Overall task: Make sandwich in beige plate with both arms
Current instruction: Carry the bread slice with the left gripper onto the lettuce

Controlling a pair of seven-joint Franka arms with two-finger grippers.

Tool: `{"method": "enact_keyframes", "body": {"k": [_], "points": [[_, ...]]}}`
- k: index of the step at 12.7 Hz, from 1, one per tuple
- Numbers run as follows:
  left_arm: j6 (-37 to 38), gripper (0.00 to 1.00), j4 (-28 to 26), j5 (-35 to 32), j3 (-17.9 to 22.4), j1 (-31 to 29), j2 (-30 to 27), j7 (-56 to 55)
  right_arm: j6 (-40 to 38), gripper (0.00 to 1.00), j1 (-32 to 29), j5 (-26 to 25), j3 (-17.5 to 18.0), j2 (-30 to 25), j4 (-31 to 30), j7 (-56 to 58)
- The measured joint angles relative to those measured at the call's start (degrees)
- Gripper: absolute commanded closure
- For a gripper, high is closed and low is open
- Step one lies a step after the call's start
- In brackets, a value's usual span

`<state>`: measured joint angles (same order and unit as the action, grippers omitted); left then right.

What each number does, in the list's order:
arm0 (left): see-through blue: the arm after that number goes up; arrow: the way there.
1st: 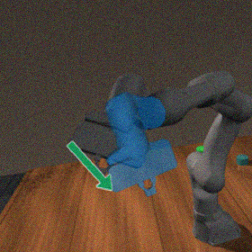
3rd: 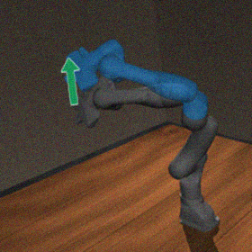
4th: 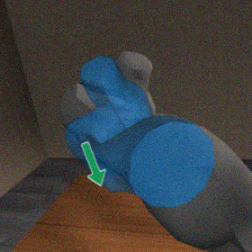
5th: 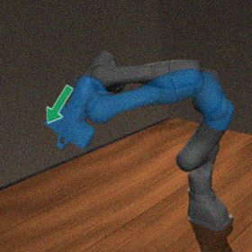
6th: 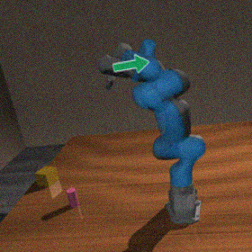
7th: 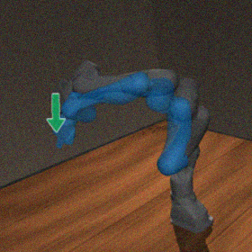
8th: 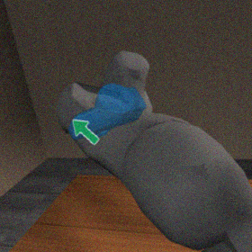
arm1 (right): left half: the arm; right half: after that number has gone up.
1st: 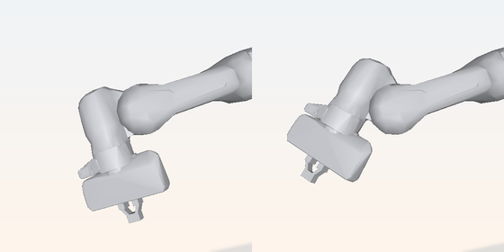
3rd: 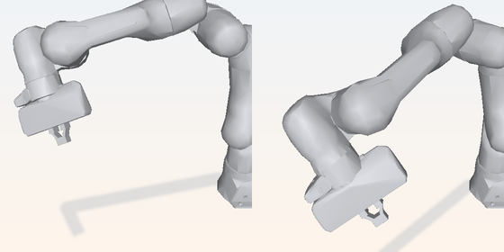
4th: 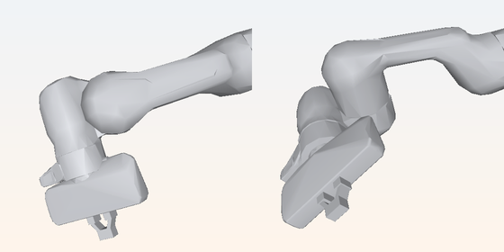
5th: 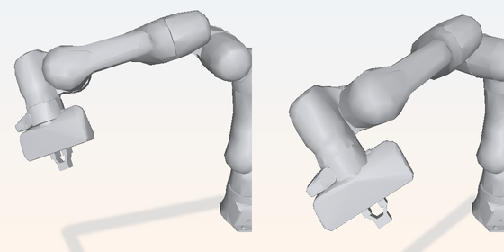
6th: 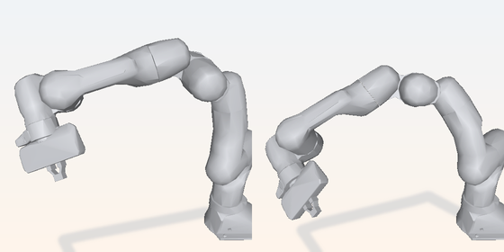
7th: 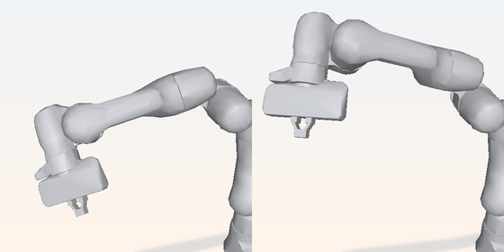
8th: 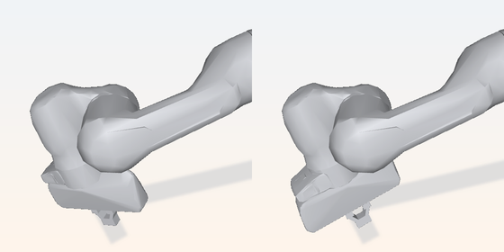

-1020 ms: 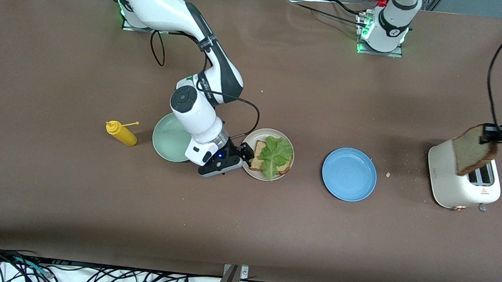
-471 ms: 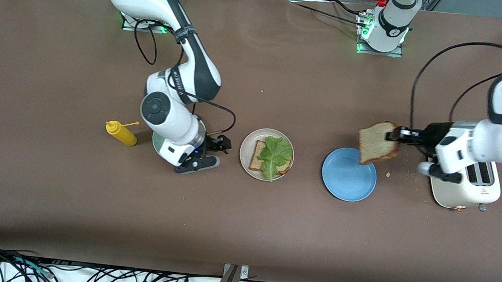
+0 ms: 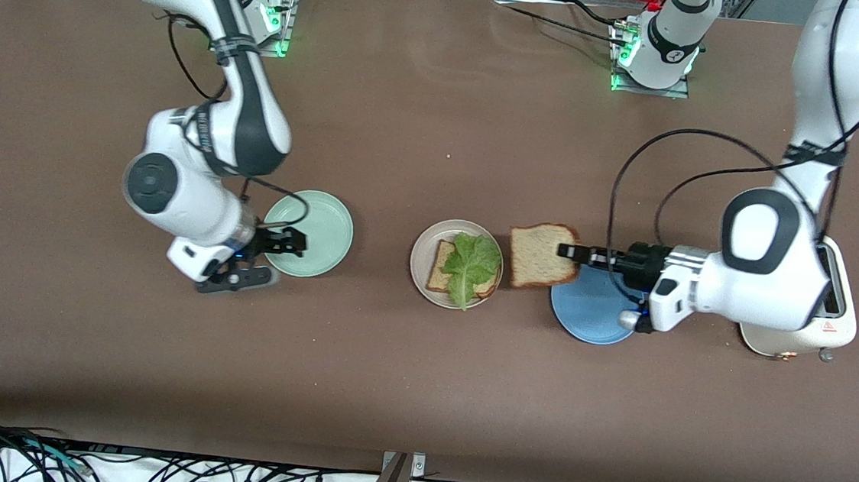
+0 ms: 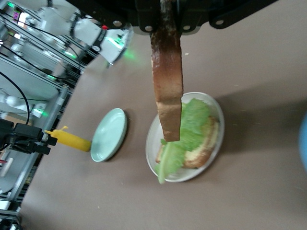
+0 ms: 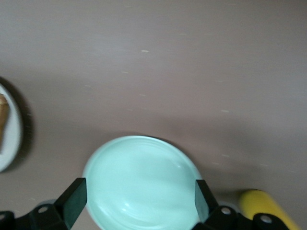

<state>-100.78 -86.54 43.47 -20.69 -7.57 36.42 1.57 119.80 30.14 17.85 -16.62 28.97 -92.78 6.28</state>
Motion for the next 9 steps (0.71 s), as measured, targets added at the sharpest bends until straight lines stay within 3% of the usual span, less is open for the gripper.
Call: {"method": "enact_keyframes", "body": {"k": [5, 9], "points": [[-8.6, 1.00, 3.0, 5.0, -0.3, 7.3, 4.6, 2.6, -5.8, 0.00, -15.6, -1.6, 5.3, -9.7, -1.5, 8.0], [-11.4, 0.96, 3.0, 5.8, -0.2, 10.2, 8.3, 16.3, -11.7, 0.01, -22.9, -10.0, 8.6, -14.1, -1.9, 9.5]]}}
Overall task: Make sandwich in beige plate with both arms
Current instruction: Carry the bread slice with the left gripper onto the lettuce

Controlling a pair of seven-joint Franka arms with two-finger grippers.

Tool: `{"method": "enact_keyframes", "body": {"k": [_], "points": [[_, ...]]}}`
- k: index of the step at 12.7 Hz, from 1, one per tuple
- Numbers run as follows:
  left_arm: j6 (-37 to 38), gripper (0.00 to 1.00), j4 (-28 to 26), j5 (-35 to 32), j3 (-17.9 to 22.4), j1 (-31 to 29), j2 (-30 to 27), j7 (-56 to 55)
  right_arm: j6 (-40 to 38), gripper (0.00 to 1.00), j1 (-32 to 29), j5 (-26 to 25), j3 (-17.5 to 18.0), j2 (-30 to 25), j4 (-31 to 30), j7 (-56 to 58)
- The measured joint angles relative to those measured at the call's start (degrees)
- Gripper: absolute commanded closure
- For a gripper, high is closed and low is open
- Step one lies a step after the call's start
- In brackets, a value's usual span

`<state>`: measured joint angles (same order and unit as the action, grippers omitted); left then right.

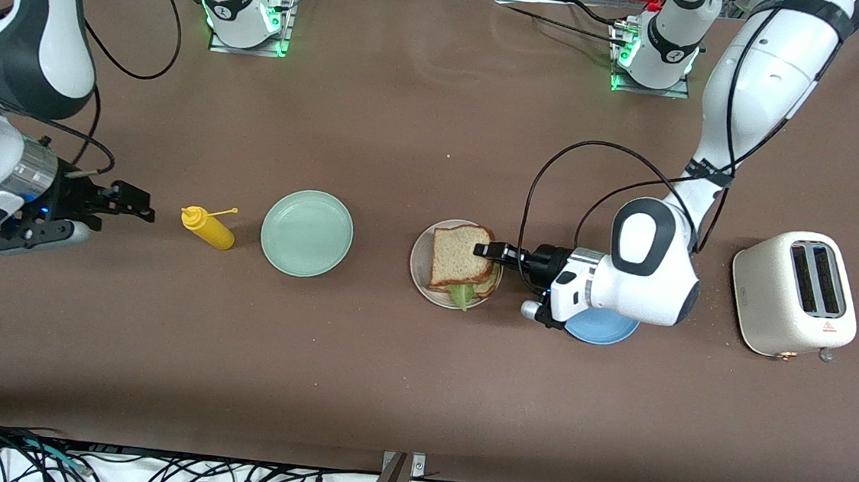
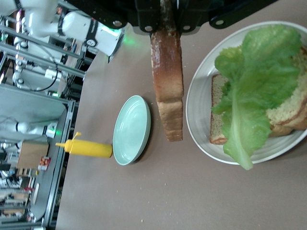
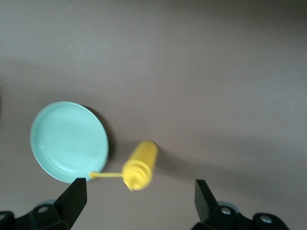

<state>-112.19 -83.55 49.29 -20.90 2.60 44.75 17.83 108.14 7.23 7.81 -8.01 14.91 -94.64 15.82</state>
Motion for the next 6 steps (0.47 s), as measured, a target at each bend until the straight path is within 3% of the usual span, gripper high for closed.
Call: {"method": "enact_keyframes", "body": {"k": [2, 3, 4, 5, 6], "points": [[0.0, 0.92, 0.0, 0.0, 0.0, 0.1, 1.6, 3.5, -1.8, 0.00, -1.9, -5.3, 2.2, -1.1, -0.1, -1.4], [0.1, 0.85, 0.0, 0.0, 0.0, 0.2, 1.9, 4.2, -3.0, 0.00, -3.4, -7.1, 4.1, -1.7, -0.1, -3.7], [0.1, 0.69, -0.1, 0.0, 0.0, 0.4, 2.2, 4.4, -4.3, 0.00, -4.4, -7.9, 5.5, -2.4, -0.1, -6.4], [0.1, 0.44, -0.1, 0.0, 0.0, 0.5, 2.7, 4.8, -5.3, 0.00, -5.1, -8.2, 6.4, -3.3, -0.1, -8.9], [0.1, 0.00, -0.1, 0.0, 0.1, 0.5, 3.4, 5.8, -6.0, 0.00, -5.5, -8.3, 7.3, -4.3, -0.2, -11.0]]}}
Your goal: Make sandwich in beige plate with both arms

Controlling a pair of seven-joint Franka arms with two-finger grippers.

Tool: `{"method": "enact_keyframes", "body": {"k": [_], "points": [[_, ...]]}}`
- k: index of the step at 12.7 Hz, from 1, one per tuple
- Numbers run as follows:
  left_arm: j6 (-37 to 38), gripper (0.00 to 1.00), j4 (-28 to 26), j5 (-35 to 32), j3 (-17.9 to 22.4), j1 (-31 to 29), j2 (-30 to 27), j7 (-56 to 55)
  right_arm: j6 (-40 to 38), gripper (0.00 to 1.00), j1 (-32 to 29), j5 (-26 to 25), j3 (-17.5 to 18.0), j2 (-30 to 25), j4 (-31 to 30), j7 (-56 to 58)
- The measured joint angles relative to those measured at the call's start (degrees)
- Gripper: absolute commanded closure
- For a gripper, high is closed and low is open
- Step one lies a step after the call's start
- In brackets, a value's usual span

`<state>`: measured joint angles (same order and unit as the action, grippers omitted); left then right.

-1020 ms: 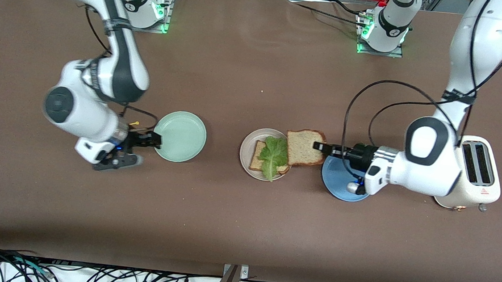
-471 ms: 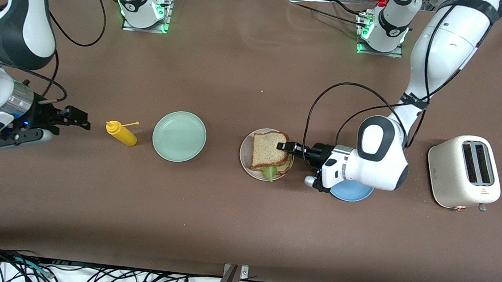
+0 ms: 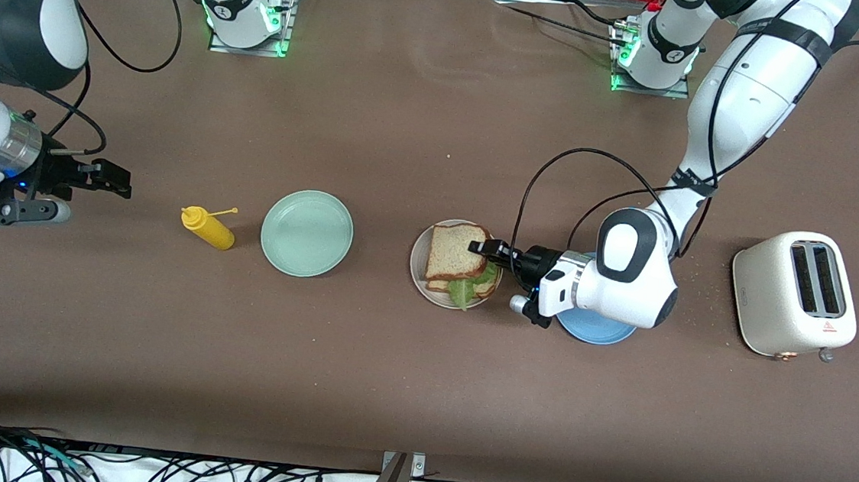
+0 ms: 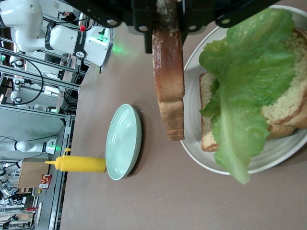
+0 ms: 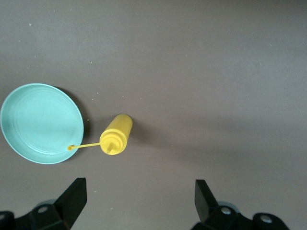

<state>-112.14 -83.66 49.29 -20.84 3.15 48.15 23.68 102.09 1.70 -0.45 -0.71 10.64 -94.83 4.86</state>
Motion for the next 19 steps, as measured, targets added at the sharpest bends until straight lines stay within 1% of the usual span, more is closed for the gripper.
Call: {"method": "enact_keyframes", "body": {"k": [3, 5, 8, 10, 12, 14, 16, 19], "points": [[-0.1, 0.00, 0.1, 0.0, 0.6, -0.3, 1.3, 2.7, -3.3, 0.00, -2.1, 0.0, 4.7, -3.2, -0.1, -6.1], [-0.1, 0.00, 1.2, -1.7, 0.7, -0.6, 1.1, 3.2, -5.2, 0.00, -2.3, -0.1, 5.6, -5.4, -0.1, -7.1], [0.0, 0.00, 3.3, -9.5, 0.7, -1.2, -0.5, 3.2, -9.5, 0.00, -2.7, 0.0, 5.4, -8.5, 1.0, -7.2], [0.7, 0.00, 3.9, -15.5, 0.7, -1.7, -2.9, 3.2, -12.4, 0.00, -2.8, 0.3, 4.0, -10.2, 1.4, -7.2], [1.6, 0.00, 4.0, -21.9, 0.8, -2.5, -5.4, 3.1, -14.3, 0.00, -2.9, 0.3, 2.9, -10.9, 1.8, -7.2], [3.9, 0.00, 4.0, -27.9, 1.0, -4.1, -7.6, 3.1, -15.6, 0.00, -2.9, 0.3, 2.6, -10.9, 2.5, -7.2], [8.0, 0.00, 4.2, -32.3, 1.2, -6.9, -10.7, 3.1, -16.9, 0.00, -2.8, 0.3, 2.7, -11.0, 3.0, -7.4], [17.9, 0.00, 4.5, -38.4, 1.4, -10.6, -17.1, 1.7, -17.1, 0.00, -2.3, 0.4, 2.8, -10.9, 3.5, -8.9]]}}
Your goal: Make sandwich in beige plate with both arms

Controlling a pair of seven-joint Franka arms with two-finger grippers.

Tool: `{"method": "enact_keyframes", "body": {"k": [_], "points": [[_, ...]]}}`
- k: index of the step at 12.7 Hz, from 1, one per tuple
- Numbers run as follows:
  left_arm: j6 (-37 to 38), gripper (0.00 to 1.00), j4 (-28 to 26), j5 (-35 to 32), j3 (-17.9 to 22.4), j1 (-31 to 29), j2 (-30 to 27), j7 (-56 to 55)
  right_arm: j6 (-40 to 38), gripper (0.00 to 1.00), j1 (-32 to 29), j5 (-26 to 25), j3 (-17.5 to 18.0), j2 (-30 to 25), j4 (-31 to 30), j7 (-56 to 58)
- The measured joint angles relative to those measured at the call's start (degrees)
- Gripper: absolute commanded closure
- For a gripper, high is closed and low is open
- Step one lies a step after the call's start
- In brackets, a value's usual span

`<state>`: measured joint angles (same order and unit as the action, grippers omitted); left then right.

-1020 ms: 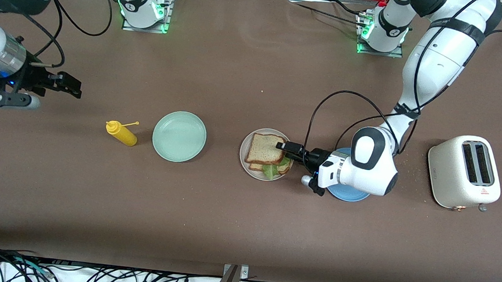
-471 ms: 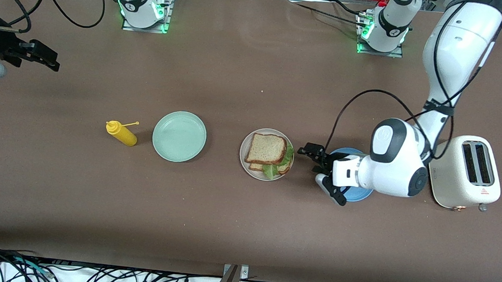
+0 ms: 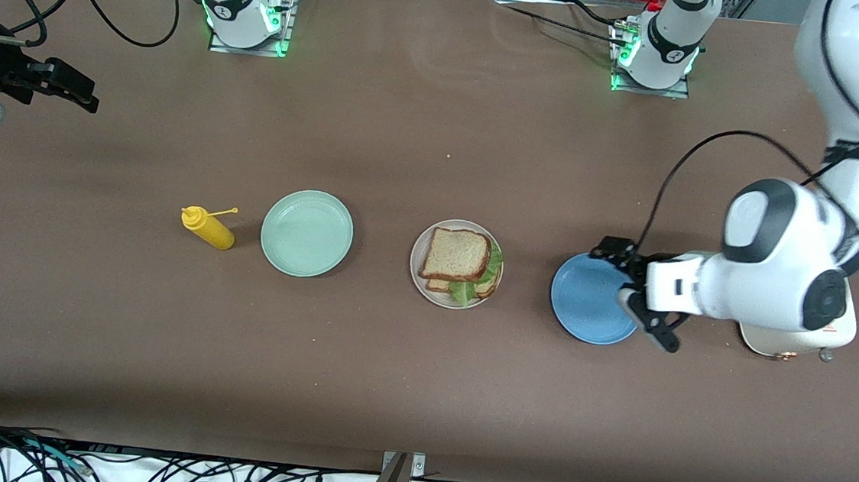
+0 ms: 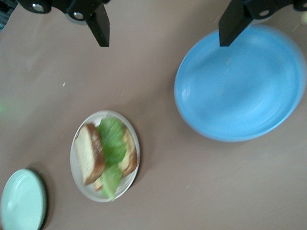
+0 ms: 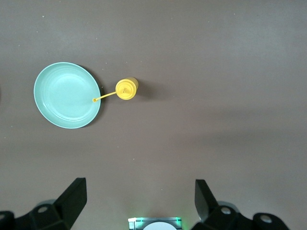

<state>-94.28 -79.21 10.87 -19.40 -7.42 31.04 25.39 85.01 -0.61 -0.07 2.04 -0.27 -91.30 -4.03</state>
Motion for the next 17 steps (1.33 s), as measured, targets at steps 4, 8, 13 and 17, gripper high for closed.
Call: {"method": "enact_keyframes", "body": {"k": [4, 8, 13, 17], "points": [[7.2, 0.00, -0.2, -8.6, 3.8, 3.1, -12.1, -8.6, 0.4, 0.00, 0.8, 0.1, 0.2, 0.2, 0.1, -0.6], [8.0, 0.00, -3.2, -9.9, 11.8, 8.8, -21.9, -12.4, 0.5, 0.00, 1.0, 0.2, 0.2, 0.5, 0.1, -2.3], [7.6, 0.00, -7.2, -13.5, 12.6, 9.3, -28.7, -19.6, 0.6, 0.00, 1.1, 0.3, 0.2, 0.8, 0.1, -2.6], [7.5, 0.00, -8.8, -12.1, 13.3, 8.2, -30.0, -20.2, 2.2, 0.00, 1.2, 0.3, 0.2, 1.0, 0.1, -2.7]]}}
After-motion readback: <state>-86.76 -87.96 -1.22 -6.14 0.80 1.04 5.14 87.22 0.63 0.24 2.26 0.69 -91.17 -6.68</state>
